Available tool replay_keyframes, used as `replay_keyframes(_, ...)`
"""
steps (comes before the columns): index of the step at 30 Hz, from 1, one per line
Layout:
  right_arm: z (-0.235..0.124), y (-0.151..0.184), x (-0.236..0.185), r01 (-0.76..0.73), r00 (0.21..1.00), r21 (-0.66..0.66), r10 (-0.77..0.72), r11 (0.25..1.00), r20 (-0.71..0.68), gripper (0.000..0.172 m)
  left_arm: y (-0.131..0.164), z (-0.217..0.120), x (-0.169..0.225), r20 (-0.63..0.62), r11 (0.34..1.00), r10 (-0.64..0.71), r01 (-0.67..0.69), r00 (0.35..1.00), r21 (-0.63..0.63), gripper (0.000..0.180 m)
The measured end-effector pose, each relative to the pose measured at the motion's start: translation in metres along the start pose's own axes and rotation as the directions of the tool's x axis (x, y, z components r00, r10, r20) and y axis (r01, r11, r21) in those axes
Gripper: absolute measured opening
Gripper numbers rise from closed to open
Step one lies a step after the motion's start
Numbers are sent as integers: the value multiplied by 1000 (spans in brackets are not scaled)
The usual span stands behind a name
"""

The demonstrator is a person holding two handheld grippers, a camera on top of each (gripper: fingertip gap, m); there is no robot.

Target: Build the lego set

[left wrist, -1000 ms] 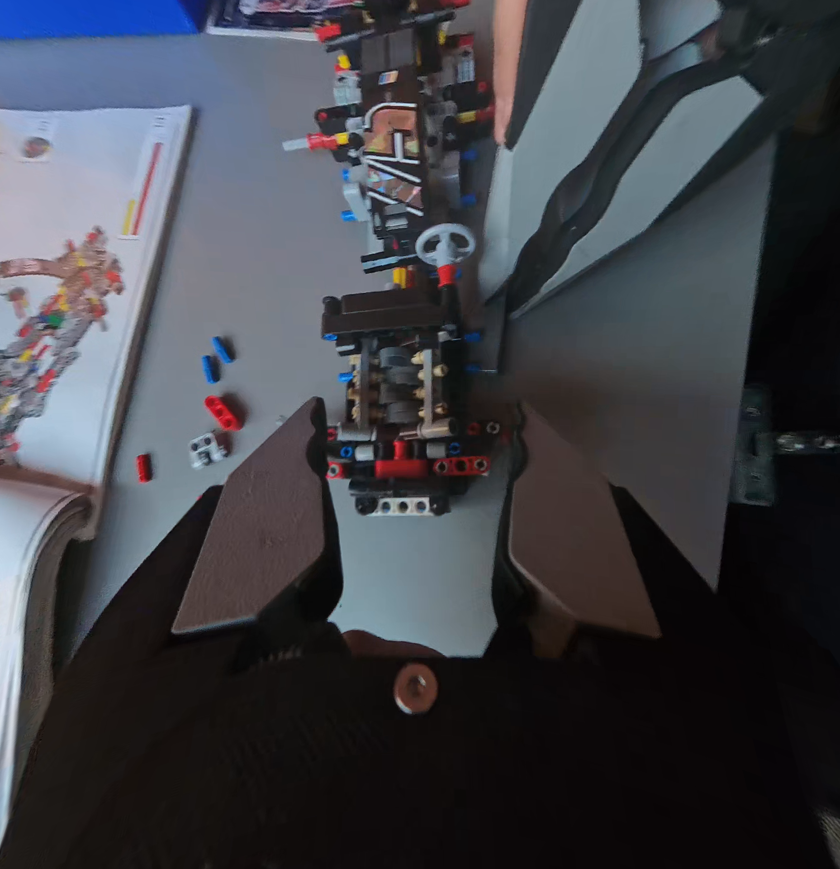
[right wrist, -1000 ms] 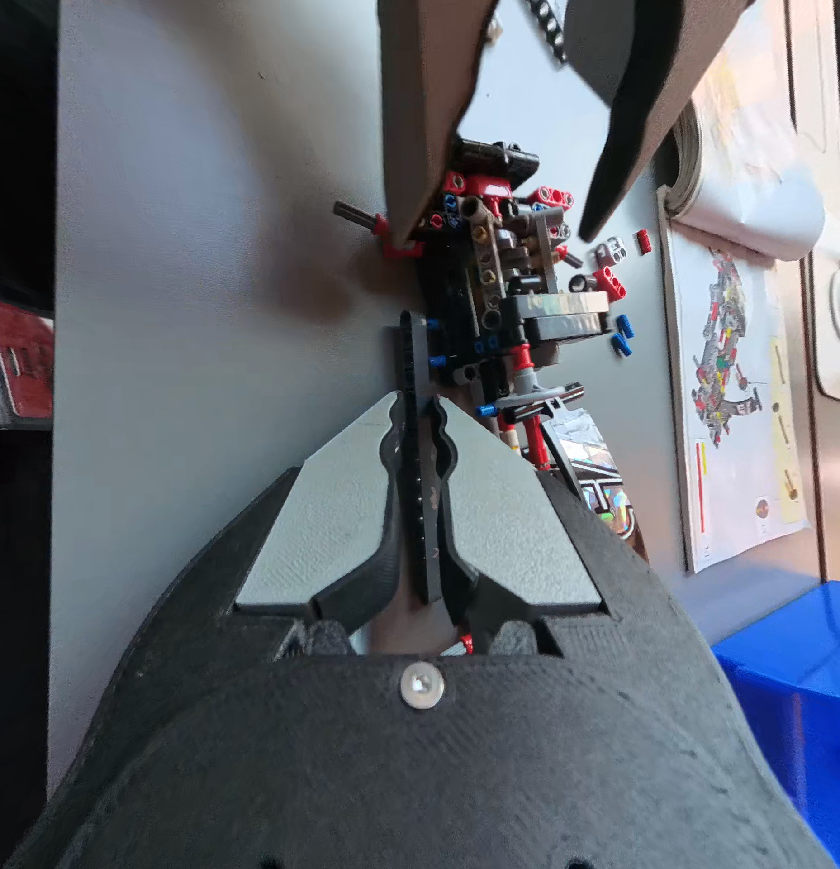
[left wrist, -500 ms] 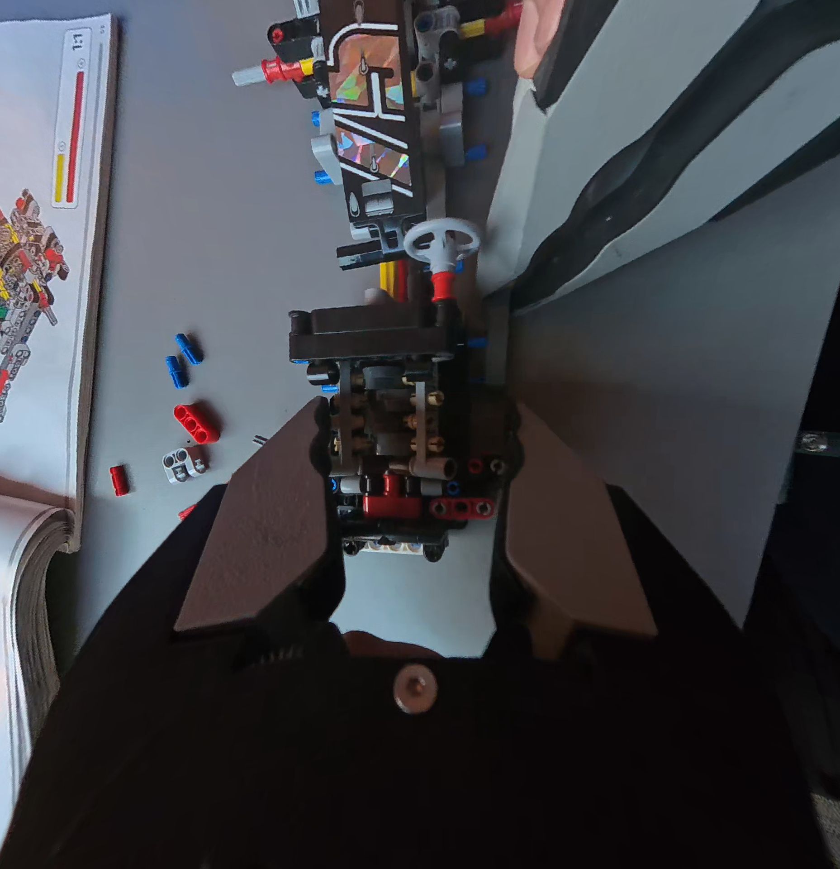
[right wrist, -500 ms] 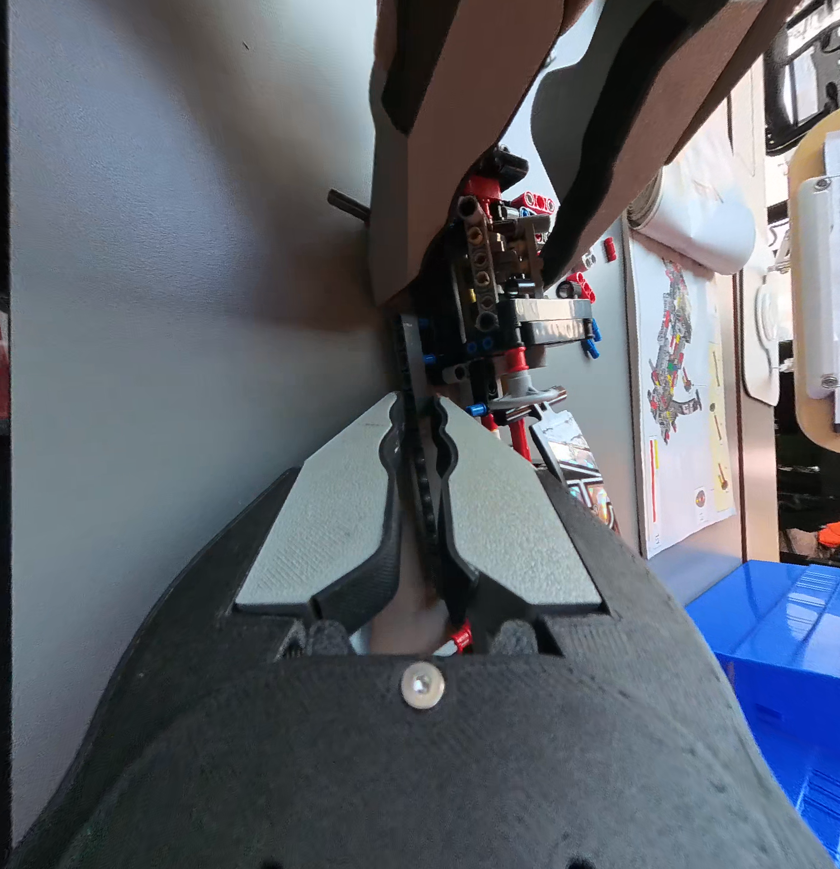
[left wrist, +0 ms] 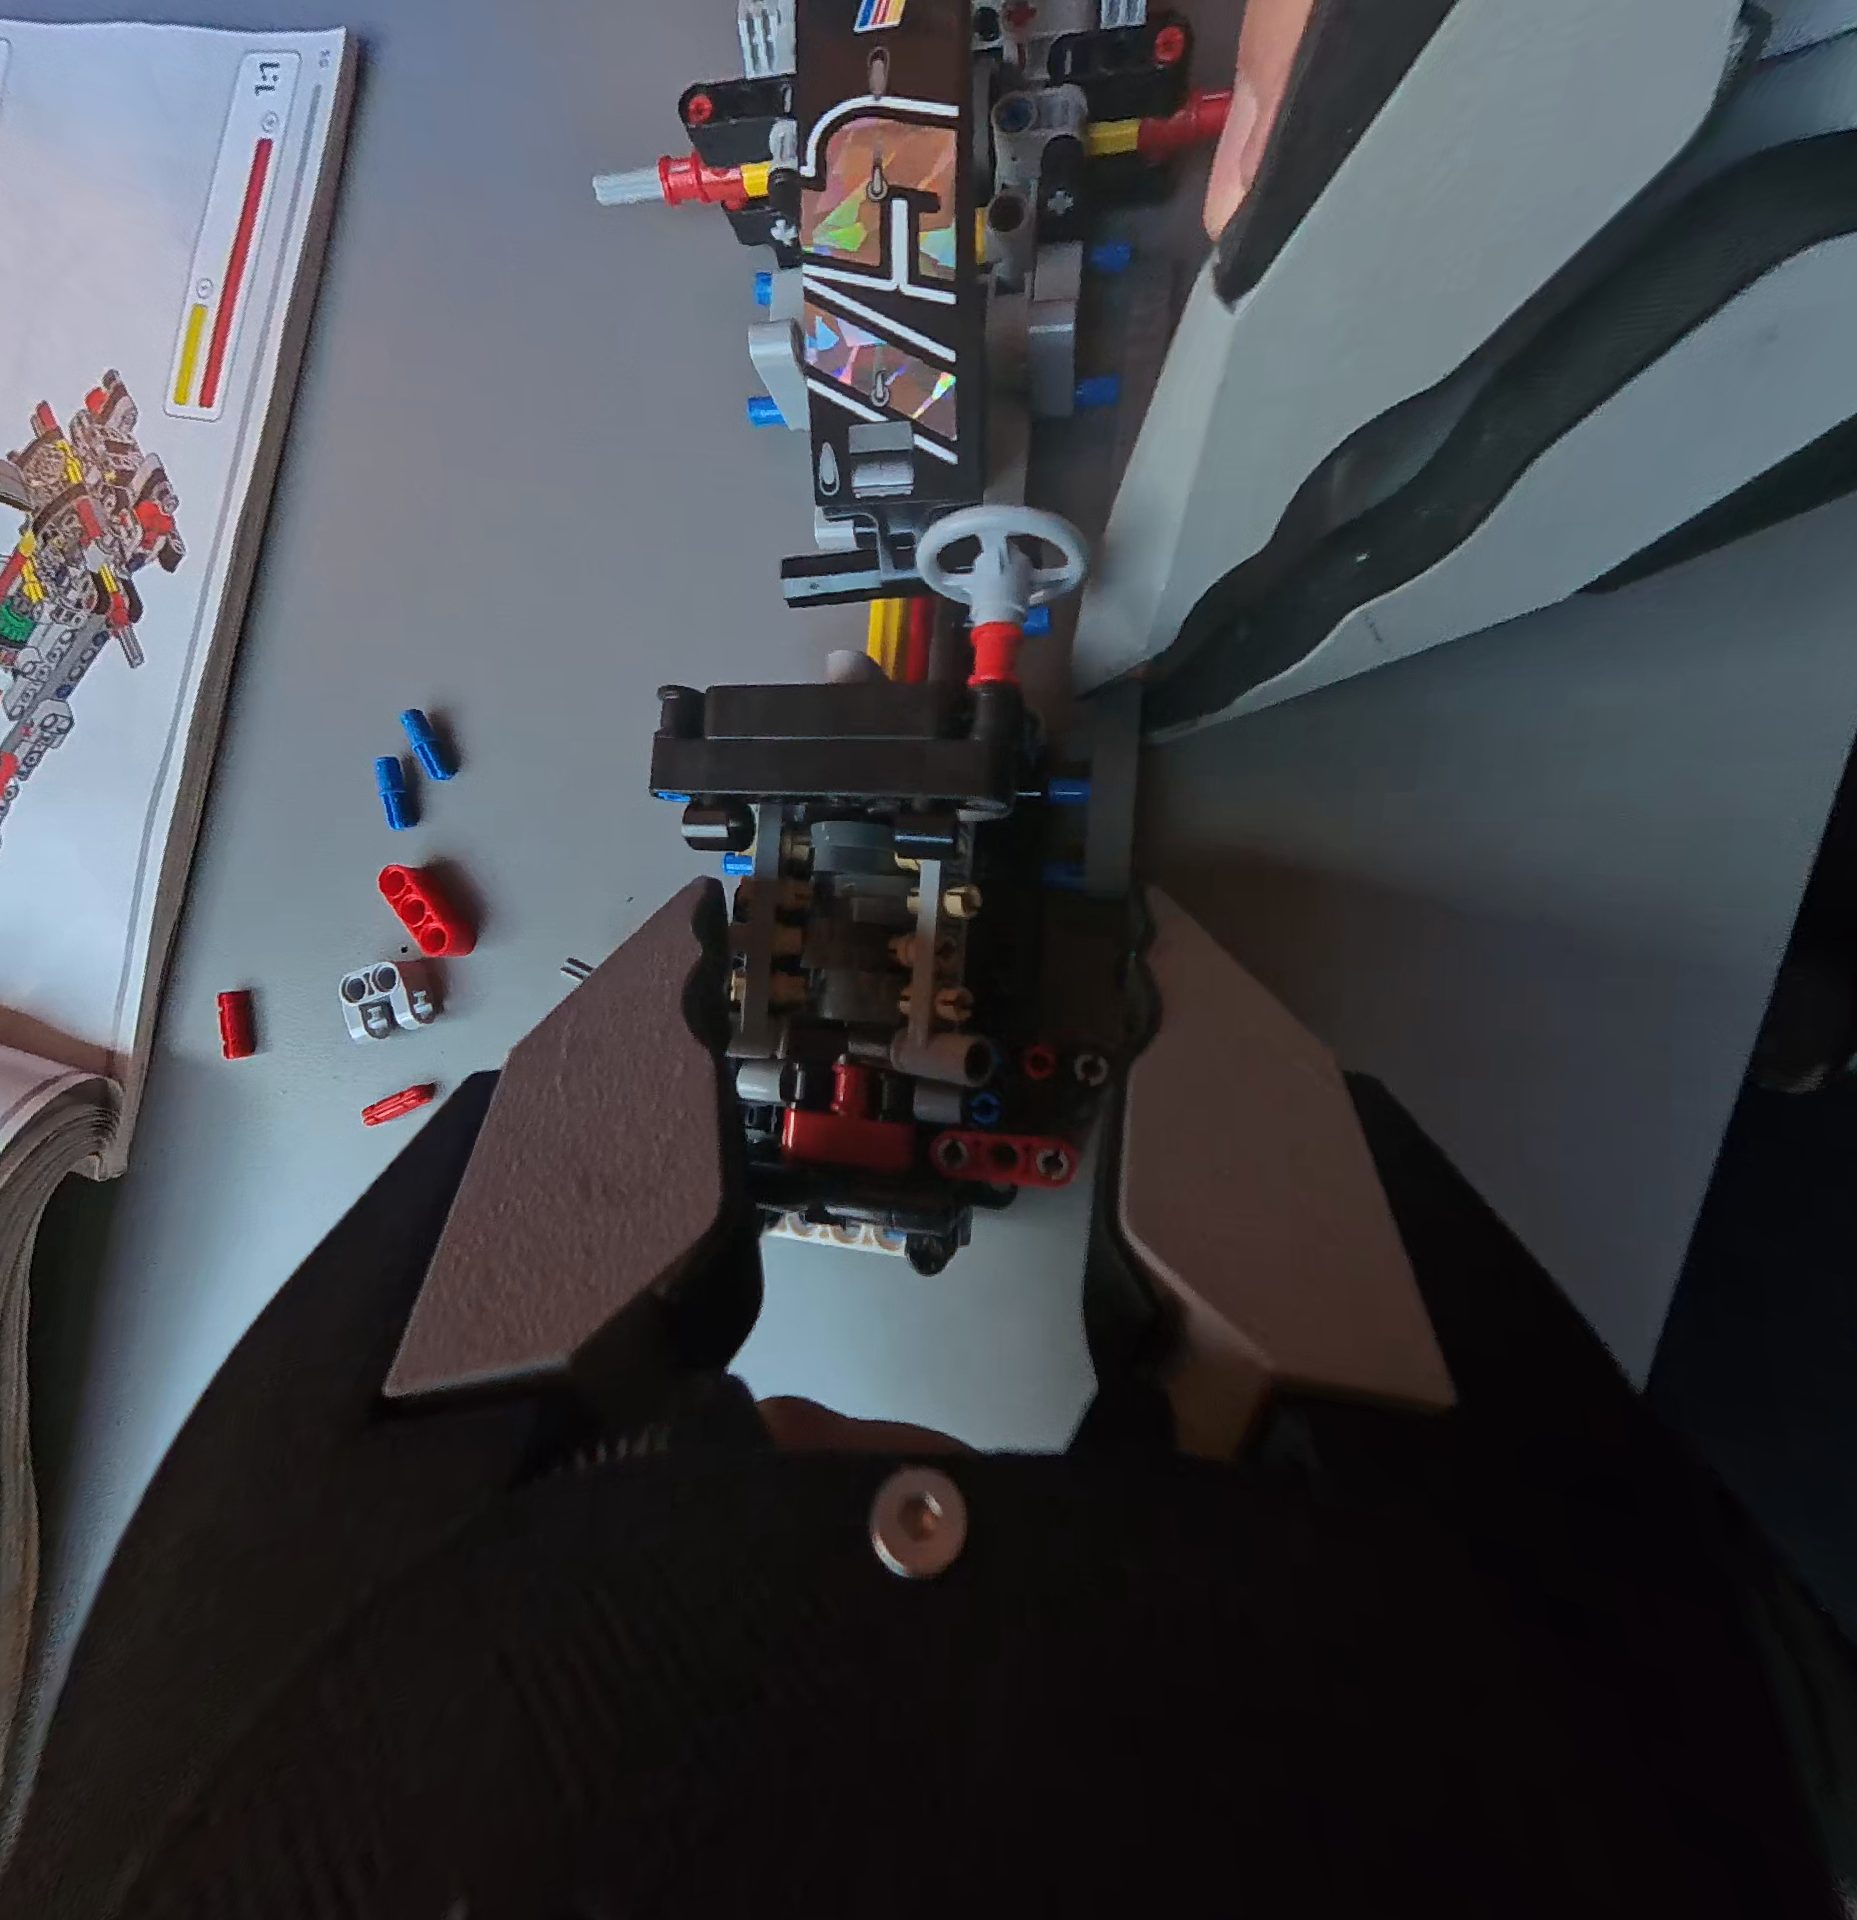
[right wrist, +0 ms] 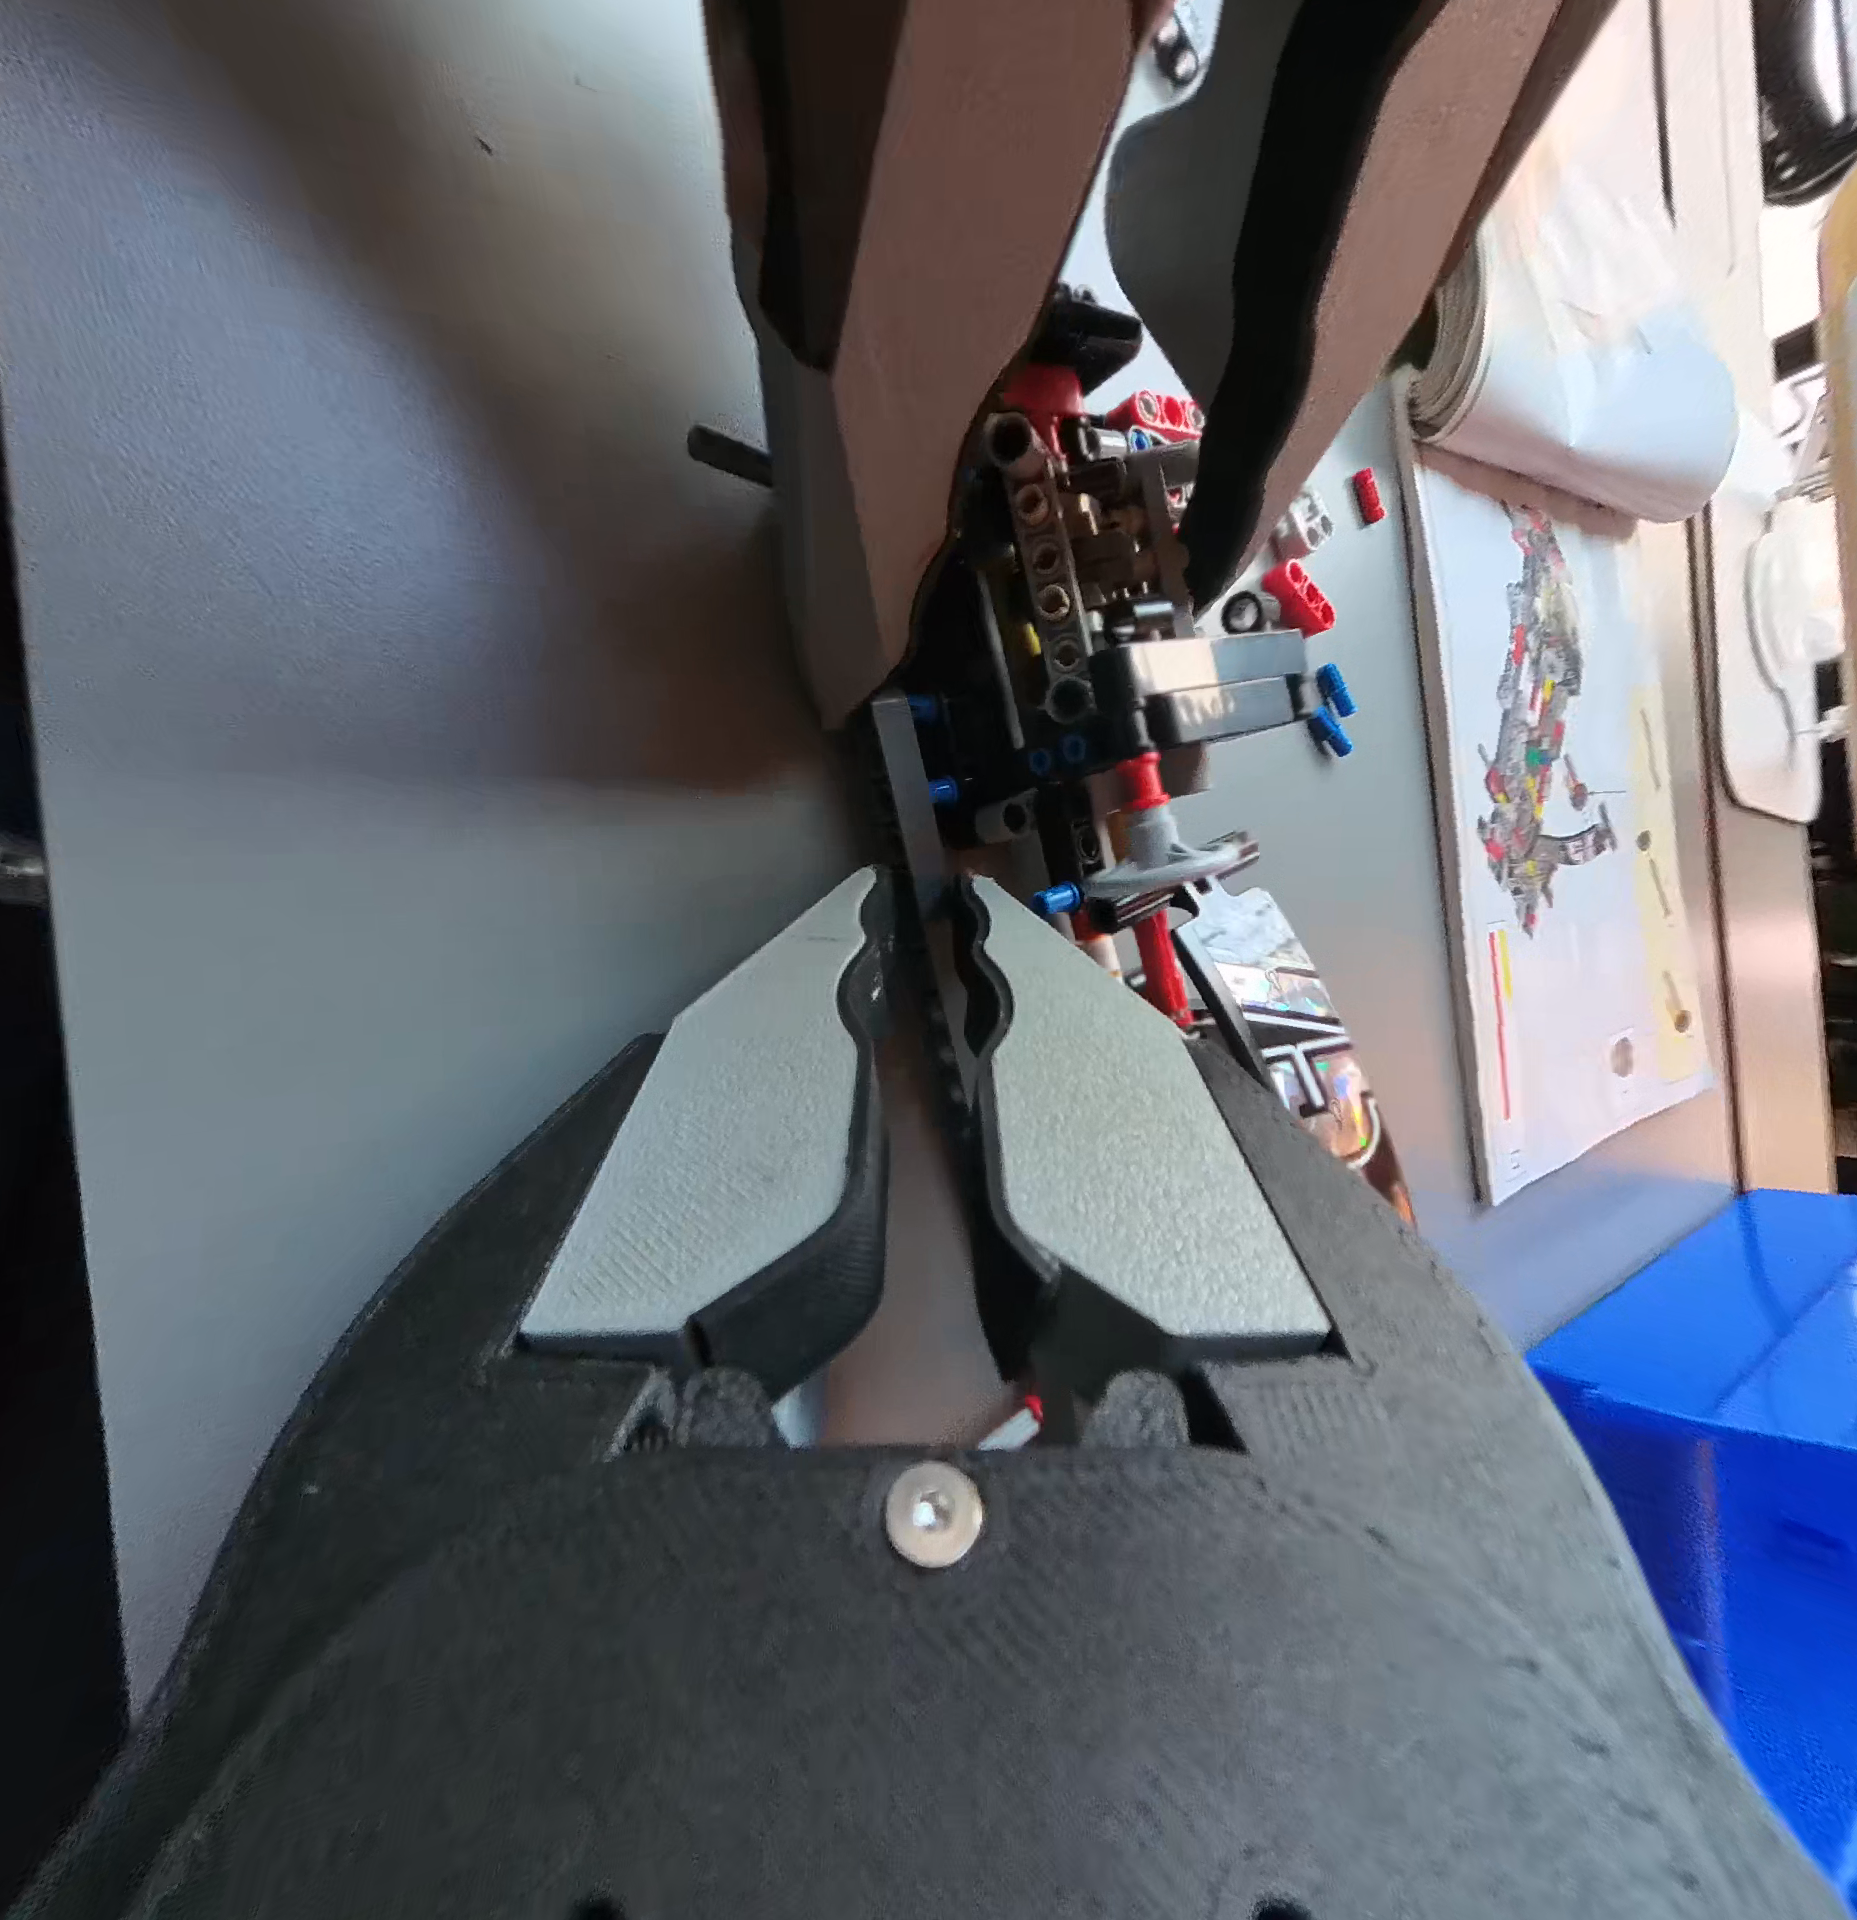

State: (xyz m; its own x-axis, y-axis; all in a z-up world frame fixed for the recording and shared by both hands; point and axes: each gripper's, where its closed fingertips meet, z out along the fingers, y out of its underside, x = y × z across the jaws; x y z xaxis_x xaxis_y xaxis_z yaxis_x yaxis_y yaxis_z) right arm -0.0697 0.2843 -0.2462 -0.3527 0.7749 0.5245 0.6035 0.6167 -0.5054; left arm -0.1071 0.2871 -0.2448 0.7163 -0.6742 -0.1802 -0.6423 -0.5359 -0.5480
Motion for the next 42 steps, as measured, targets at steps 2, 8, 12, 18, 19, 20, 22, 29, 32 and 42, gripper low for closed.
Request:
replay_keyframes(2, 0, 0, -1, -35, 999, 2, 35, 999, 25, 9, -1, 0, 0, 13, 1000, 0, 0, 1000, 10, 74)
replay_keyframes(8, -1, 0, -4, -80, 995, -23, 81, 997, 49, 9, -1, 0, 1, 12, 1000, 16, -16, 1000, 7, 72)
replay_keyframes(12, 0, 0, -1, -22, 1000, -24, 22, 999, -3, 8, -1, 0, -1, 4, 1000, 27, -27, 1000, 7, 72)
replay_keyframes(18, 1, -1, -1, -20, 1000, 1, 20, 1000, 2, 8, -1, 0, -2, 16, 999, 39, -39, 999, 20, 70)
replay_keyframes(19, 1, -1, -1, -9, 1000, 1, 9, 1000, -3, 8, -1, 0, -2, 18, 999, 39, -40, 999, 21, 70)
replay_keyframes(20, 1, -1, -1, 1, 1000, -2, -1, 1000, -5, 8, -1, -1, -2, 17, 999, 41, -42, 999, 21, 69)
replay_keyframes(22, 1, -1, -1, 5, 1000, 1, -5, 1000, -8, 8, -1, 0, -3, 13, 999, 40, -40, 999, 20, 69)
replay_keyframes(29, 2, -1, 4, 288, 943, 5, -283, 958, -174, 8, -1, 0, -4, 7, 998, 31, -32, 999, 60, 74)
replay_keyframes(32, 3, -1, 6, 312, 930, -25, -310, 950, -198, 8, 2, 0, -4, -28, 999, 5, -3, 1000, 46, 74)
replay_keyframes(42, 4, 2, 9, 32, 990, -102, -46, 994, -132, 9, 1, 0, -6, -1, 997, 12, -11, 1000, 75, 72)
